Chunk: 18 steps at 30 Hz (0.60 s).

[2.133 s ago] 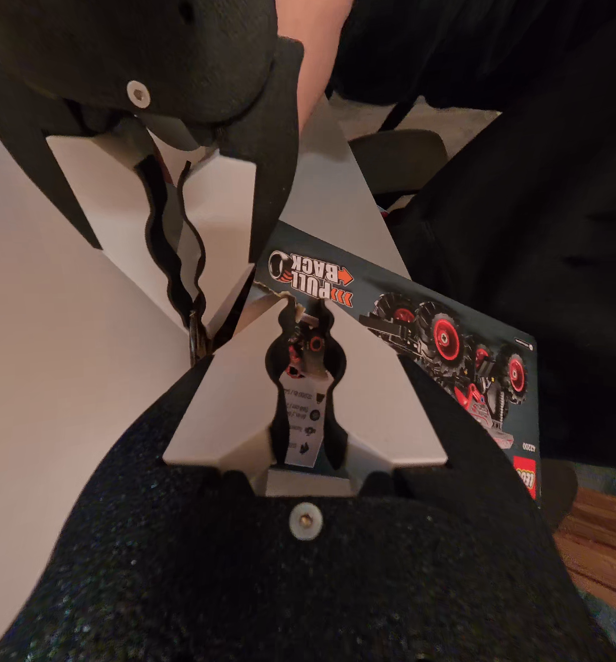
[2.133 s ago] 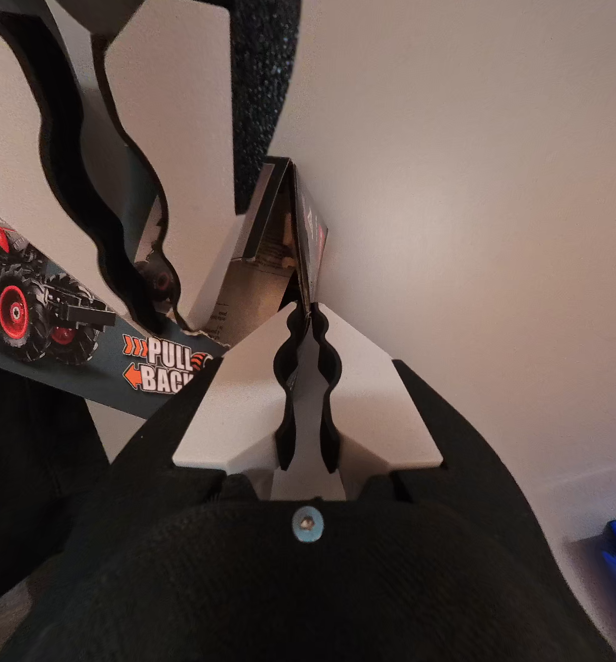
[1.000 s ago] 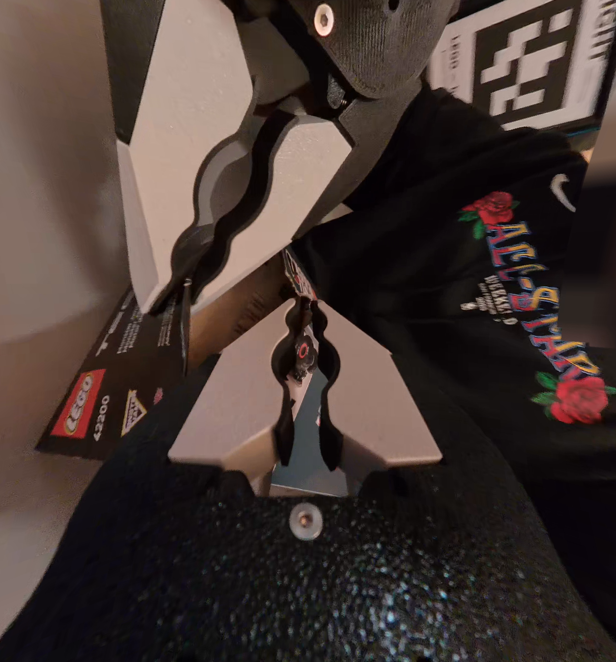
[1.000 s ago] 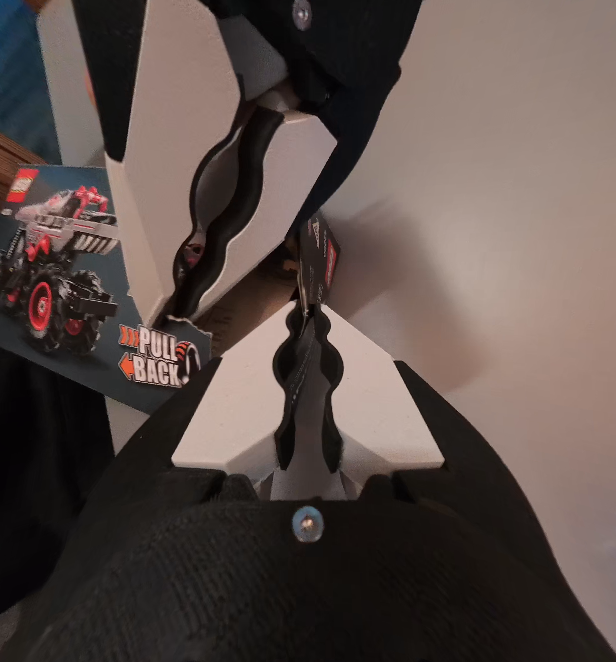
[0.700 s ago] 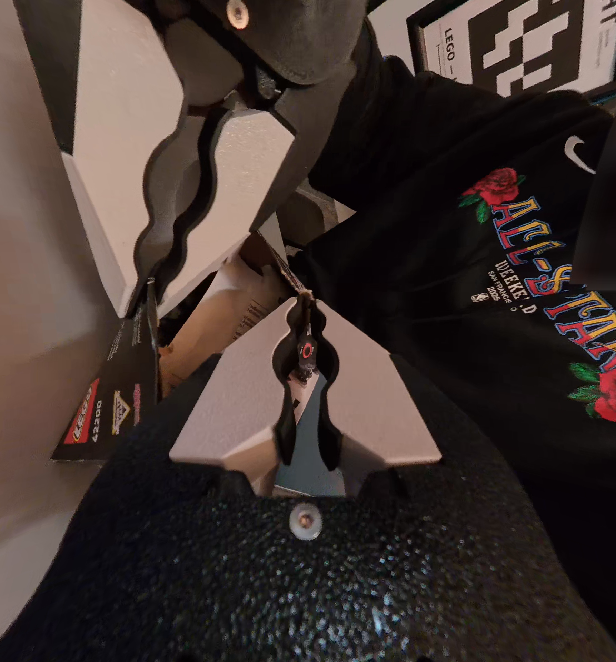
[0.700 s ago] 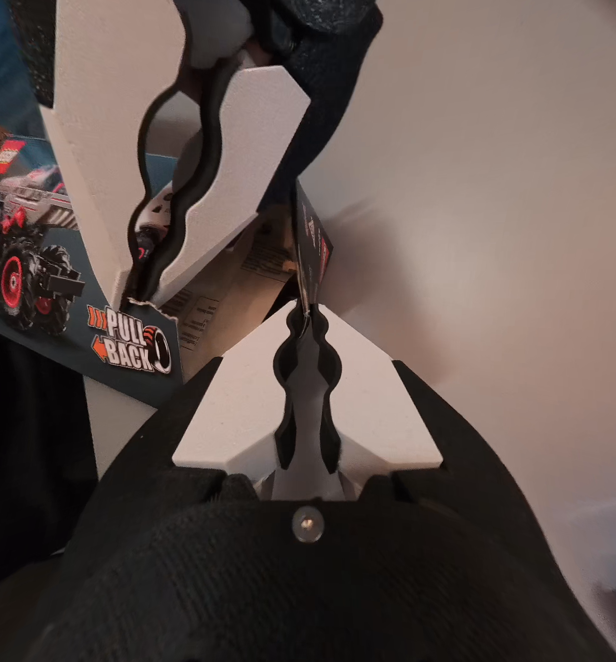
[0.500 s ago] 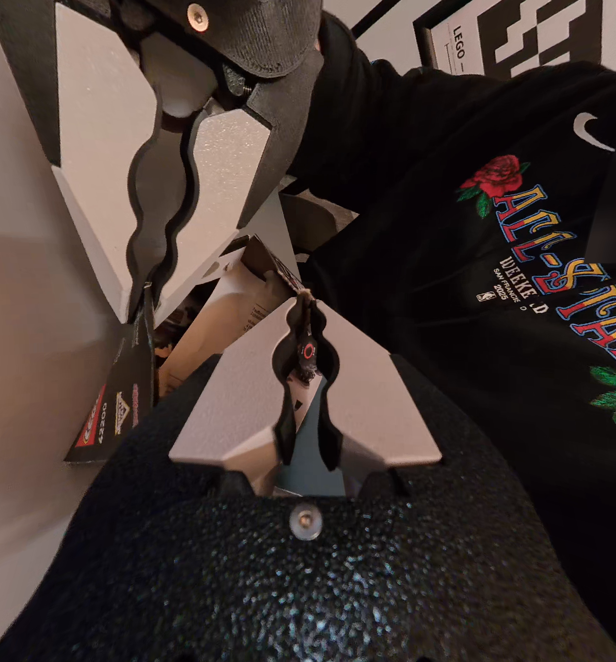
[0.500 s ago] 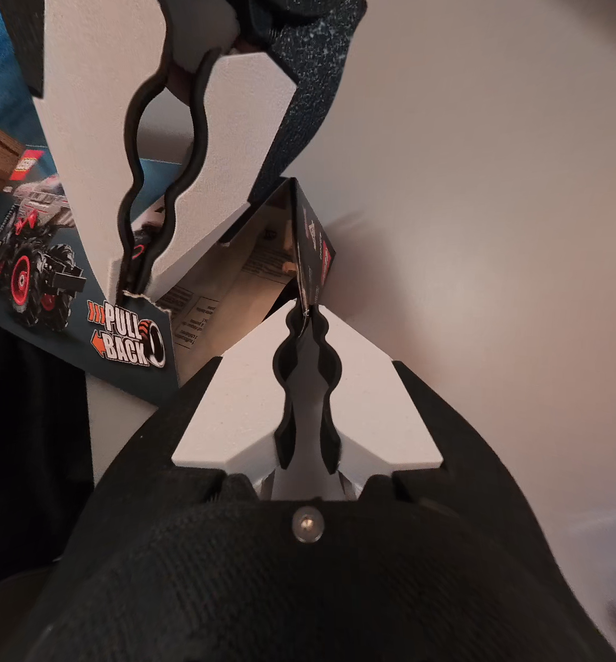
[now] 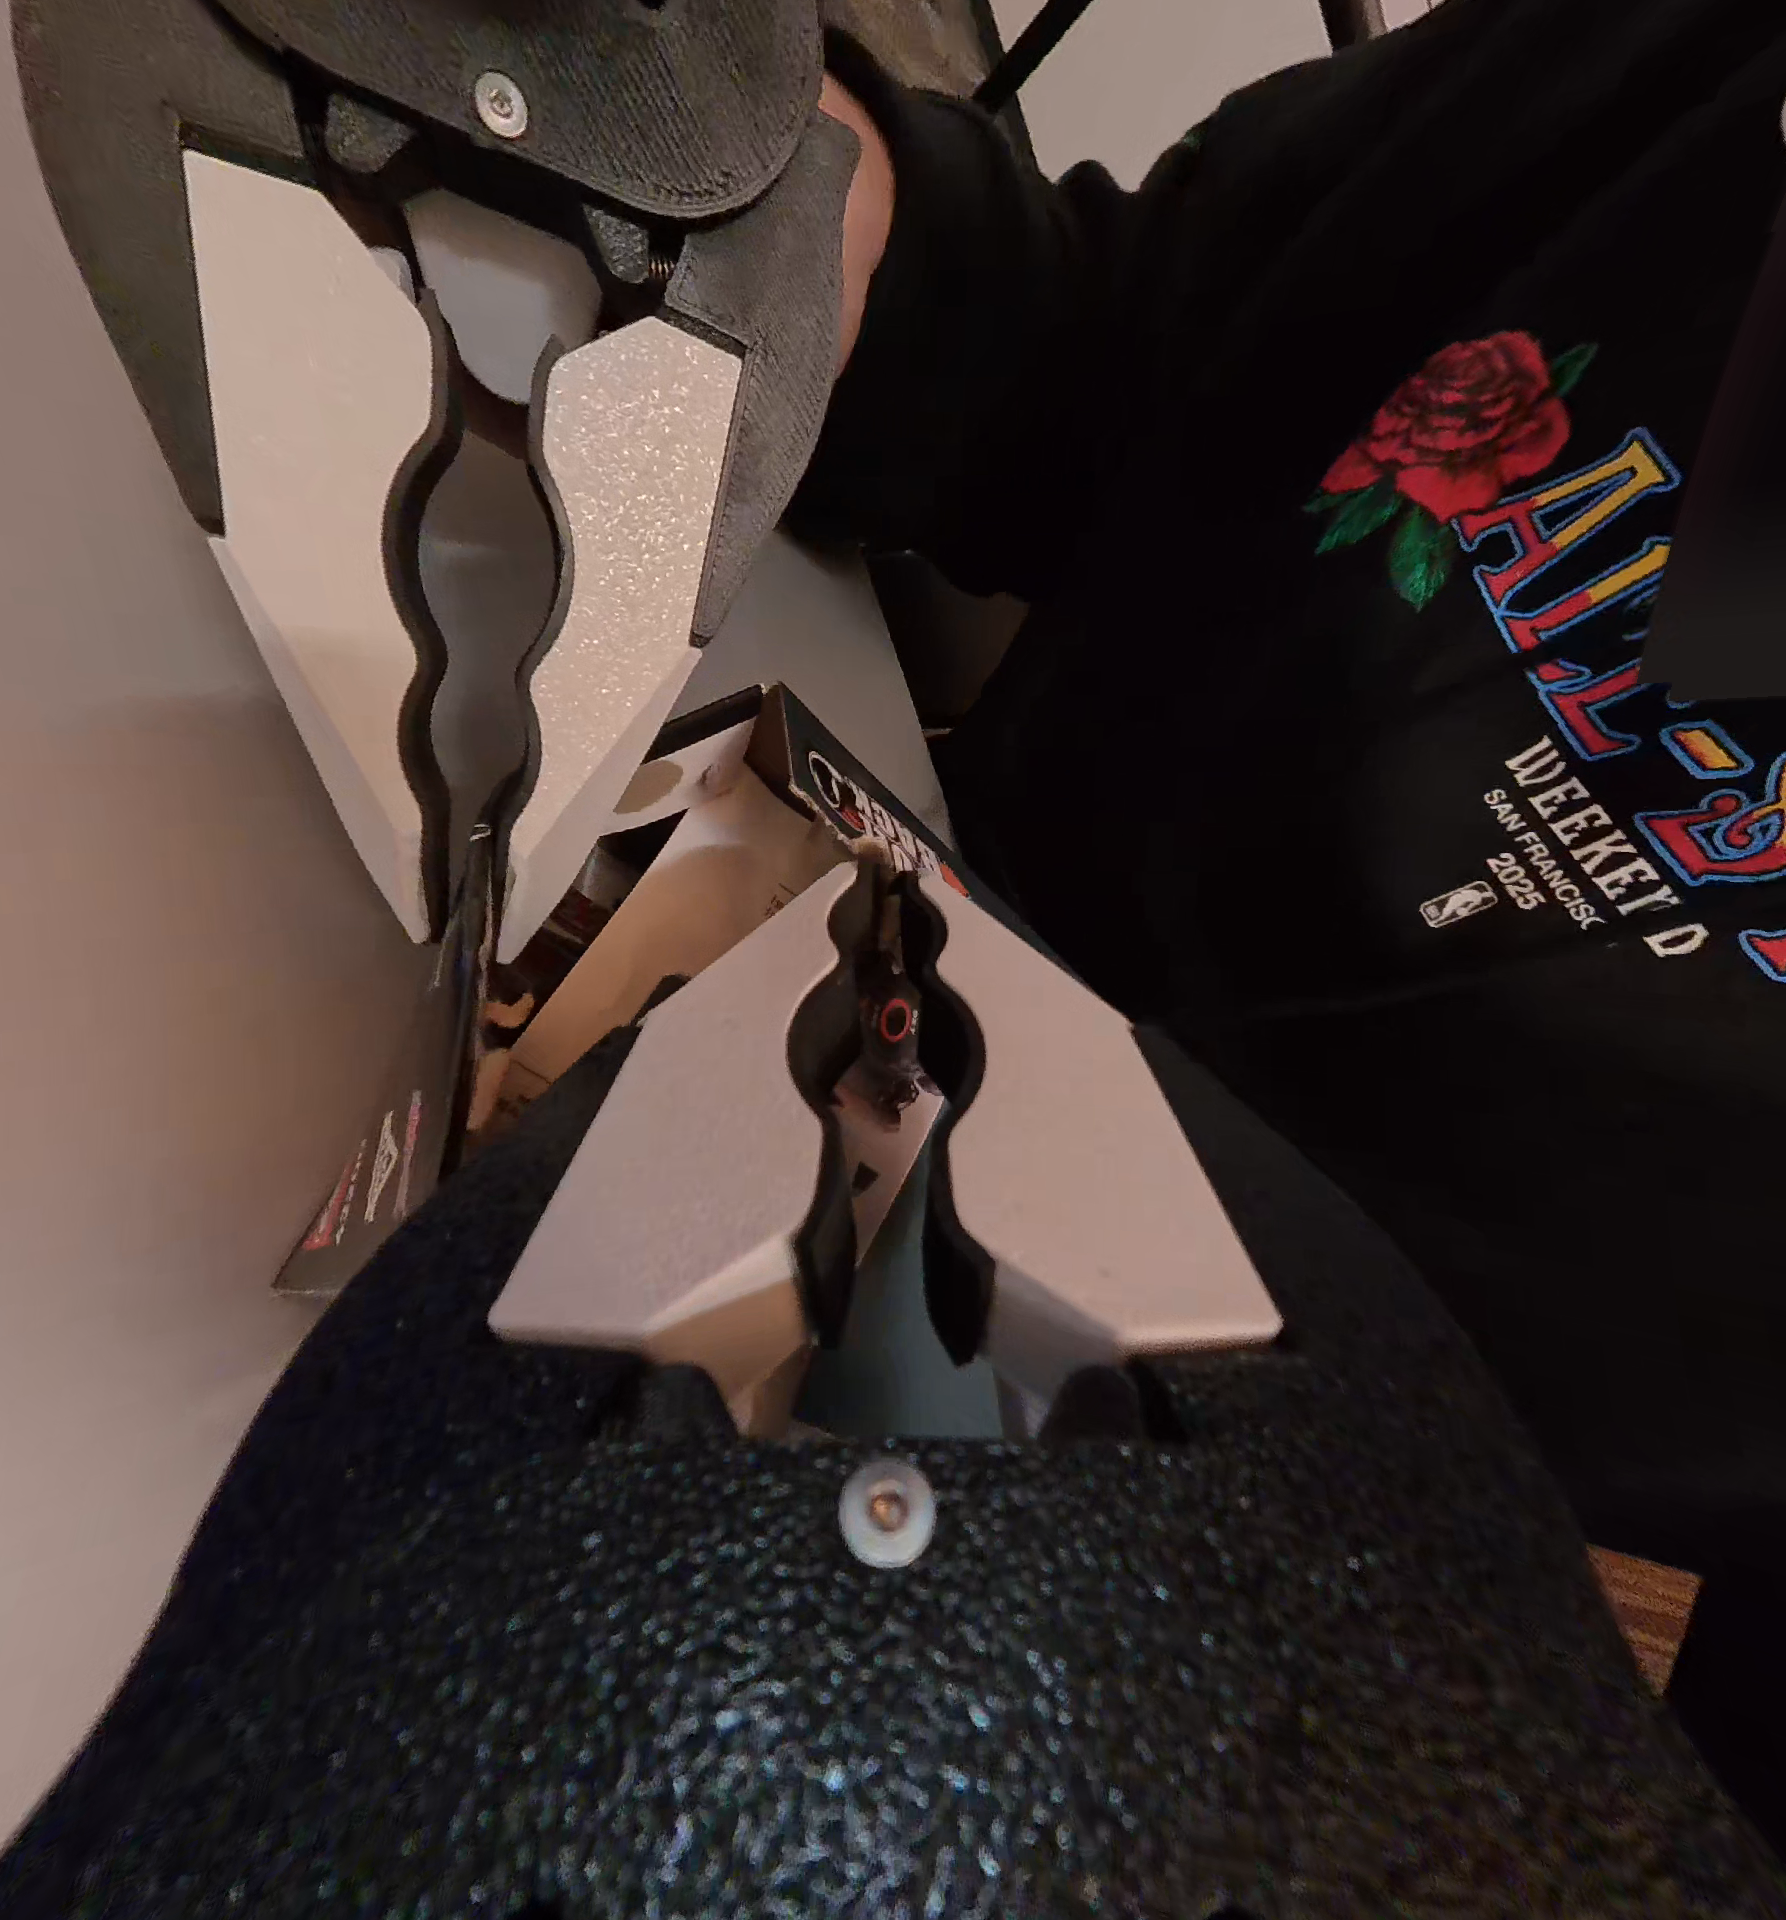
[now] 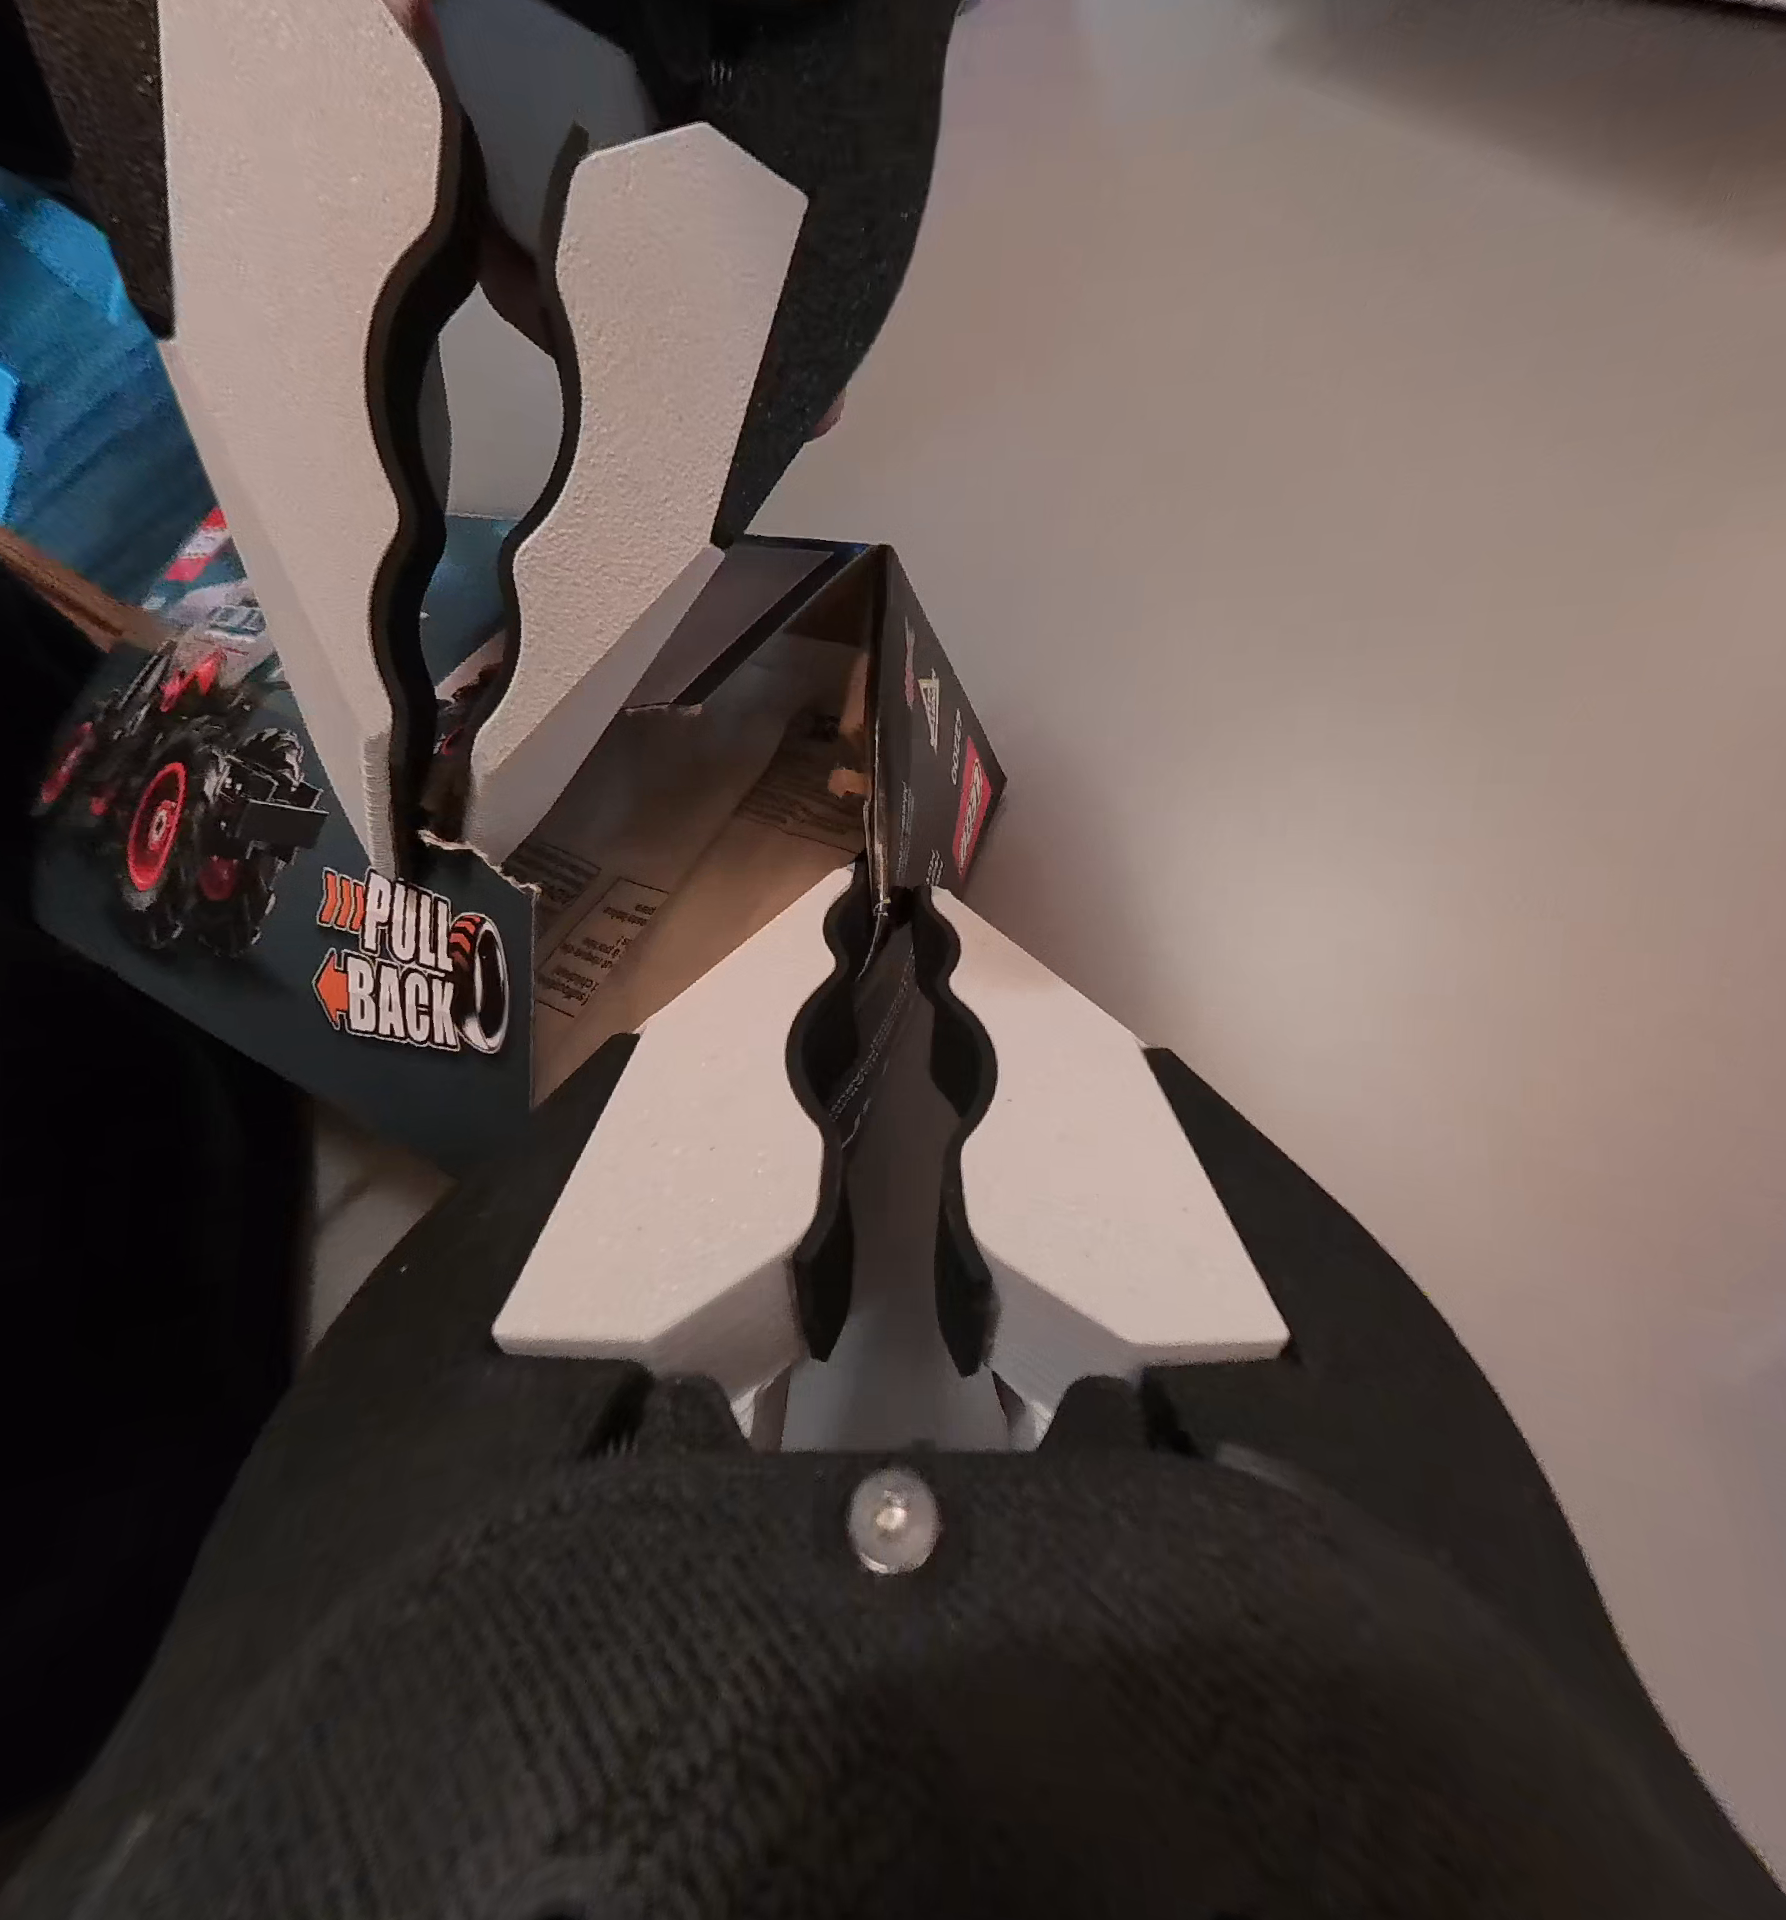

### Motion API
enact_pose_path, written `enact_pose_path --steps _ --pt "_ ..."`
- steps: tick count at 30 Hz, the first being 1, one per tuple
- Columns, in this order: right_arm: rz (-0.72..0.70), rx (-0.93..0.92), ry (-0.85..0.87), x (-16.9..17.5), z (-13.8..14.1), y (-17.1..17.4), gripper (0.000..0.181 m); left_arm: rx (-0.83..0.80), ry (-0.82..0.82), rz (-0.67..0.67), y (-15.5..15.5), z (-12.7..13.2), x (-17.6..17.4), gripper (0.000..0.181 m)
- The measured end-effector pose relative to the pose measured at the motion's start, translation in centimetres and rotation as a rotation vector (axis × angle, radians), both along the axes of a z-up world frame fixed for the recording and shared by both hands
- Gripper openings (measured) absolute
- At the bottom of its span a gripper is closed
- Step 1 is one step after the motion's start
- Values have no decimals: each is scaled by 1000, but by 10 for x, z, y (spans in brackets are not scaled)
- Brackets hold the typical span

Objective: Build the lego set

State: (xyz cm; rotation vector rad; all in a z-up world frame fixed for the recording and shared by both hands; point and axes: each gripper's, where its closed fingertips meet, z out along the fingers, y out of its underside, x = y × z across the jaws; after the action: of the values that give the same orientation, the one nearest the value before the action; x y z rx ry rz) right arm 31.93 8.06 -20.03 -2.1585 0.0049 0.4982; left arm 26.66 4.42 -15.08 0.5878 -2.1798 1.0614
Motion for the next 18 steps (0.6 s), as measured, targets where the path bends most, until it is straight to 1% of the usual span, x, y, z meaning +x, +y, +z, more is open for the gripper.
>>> enact_pose_path --steps 2,10,18 --pt "-11 4 -20 1 0 -2 5 1 -14 -14 -1 0 0 1" --pt "-83 101 42 2 5 -11 7 8 -90 -43 -10 2 0 1" --pt "-76 160 96 1 7 -9 9 69 -160 -57 -9 -2 1 2"
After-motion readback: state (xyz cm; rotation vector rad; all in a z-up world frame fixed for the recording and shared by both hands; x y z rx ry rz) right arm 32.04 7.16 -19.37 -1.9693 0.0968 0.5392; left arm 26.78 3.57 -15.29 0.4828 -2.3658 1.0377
